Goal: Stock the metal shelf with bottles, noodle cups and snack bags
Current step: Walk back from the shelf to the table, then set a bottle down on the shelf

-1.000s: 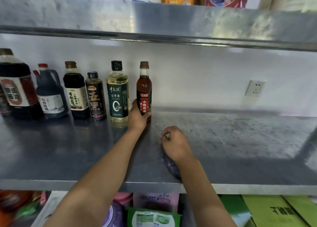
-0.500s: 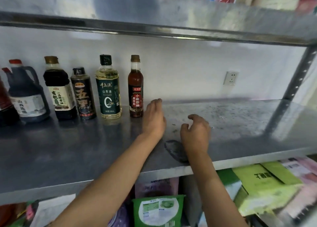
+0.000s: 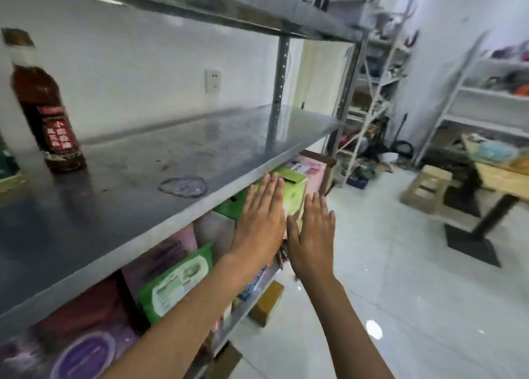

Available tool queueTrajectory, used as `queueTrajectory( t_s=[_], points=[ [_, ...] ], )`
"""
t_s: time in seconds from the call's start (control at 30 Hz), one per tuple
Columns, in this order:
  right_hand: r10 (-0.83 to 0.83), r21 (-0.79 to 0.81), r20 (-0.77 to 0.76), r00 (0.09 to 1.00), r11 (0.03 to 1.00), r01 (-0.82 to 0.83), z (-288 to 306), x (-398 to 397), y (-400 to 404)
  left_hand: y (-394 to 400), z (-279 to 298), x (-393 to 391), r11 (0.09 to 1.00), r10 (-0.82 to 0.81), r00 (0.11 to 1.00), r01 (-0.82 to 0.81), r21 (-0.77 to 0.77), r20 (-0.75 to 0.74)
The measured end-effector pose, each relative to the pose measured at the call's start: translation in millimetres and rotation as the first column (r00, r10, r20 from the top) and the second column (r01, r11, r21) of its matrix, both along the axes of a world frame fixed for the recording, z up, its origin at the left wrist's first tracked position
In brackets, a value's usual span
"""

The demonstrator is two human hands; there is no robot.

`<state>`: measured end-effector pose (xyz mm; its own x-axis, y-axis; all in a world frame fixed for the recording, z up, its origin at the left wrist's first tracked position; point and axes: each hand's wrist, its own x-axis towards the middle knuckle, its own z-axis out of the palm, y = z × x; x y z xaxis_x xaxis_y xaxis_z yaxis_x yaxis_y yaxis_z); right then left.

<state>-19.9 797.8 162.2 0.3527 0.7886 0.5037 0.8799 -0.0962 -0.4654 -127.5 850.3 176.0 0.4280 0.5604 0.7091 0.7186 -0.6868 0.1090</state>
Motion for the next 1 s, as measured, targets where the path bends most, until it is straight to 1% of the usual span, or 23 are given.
queueTrajectory(
  t_s=[0.1, 0.23, 0.33, 0.4, 0.5, 0.57, 0.7, 0.77, 0.83, 0.9, 0.97, 1.0],
  points=[
    [-0.134, -0.017, 0.04, 0.99, 0.991, 0.135, -4.2, 35.0, -68.3, -40.4, -11.7, 42.8, 0.989, -0.145, 0.989, 0.144, -0.021, -0.024],
    [-0.345, -0.052, 0.065, 0.936, 0.936, 0.348, -12.0, 73.9, -163.5, -108.0, -21.0, 98.8, 0.945, -0.327, 0.942, 0.324, -0.044, -0.075],
    [-0.489, -0.056, 0.065, 0.87, 0.868, 0.493, -19.1, 99.3, -237.2, -171.2, -26.2, 141.8, 0.886, -0.463, 0.877, 0.454, -0.094, -0.127],
    [-0.56, -0.073, 0.062, 0.826, 0.823, 0.563, -22.1, 112.3, -284.4, -212.0, -32.4, 164.5, 0.852, -0.523, 0.835, 0.507, -0.129, -0.173],
    [-0.673, -0.11, 0.049, 0.738, 0.731, 0.673, -34.2, 127.9, -364.6, -275.5, -44.5, 198.4, 0.772, -0.634, 0.733, 0.616, -0.154, -0.245],
    [-0.732, -0.137, 0.016, 0.681, 0.673, 0.727, -44.7, 134.0, -414.4, -316.1, -53.8, 218.2, 0.717, -0.695, 0.677, 0.68, -0.156, -0.242],
    [-0.856, -0.179, -0.063, 0.513, 0.515, 0.838, -71.4, 147.4, -524.4, -417.1, -70.4, 257.5, 0.567, -0.819, 0.513, 0.795, -0.216, -0.258],
    [-0.907, -0.21, -0.116, 0.406, 0.421, 0.882, -83.9, 150.0, -576.5, -468.0, -77.4, 272.7, 0.517, -0.848, 0.445, 0.814, -0.264, -0.289],
    [-0.936, -0.202, -0.172, 0.307, 0.339, 0.919, -95.2, 150.4, -631.2, -523.2, -82.1, 286.9, 0.455, -0.882, 0.37, 0.831, -0.321, -0.291],
    [-0.95, -0.22, -0.252, 0.184, 0.242, 0.945, -106.8, 150.5, -681.3, -577.5, -82.1, 295.5, 0.378, -0.917, 0.284, 0.842, -0.385, -0.28],
    [-0.946, -0.275, -0.323, 0.035, 0.129, 0.953, -119.1, 152.4, -729.2, -631.2, -83.5, 301.7, 0.303, -0.939, 0.188, 0.846, -0.439, -0.286],
    [-0.932, -0.286, -0.36, -0.037, 0.072, 0.956, -126.6, 154.8, -752.3, -655.5, -87.2, 305.0, 0.274, -0.948, 0.156, 0.844, -0.461, -0.277]
  ],
)
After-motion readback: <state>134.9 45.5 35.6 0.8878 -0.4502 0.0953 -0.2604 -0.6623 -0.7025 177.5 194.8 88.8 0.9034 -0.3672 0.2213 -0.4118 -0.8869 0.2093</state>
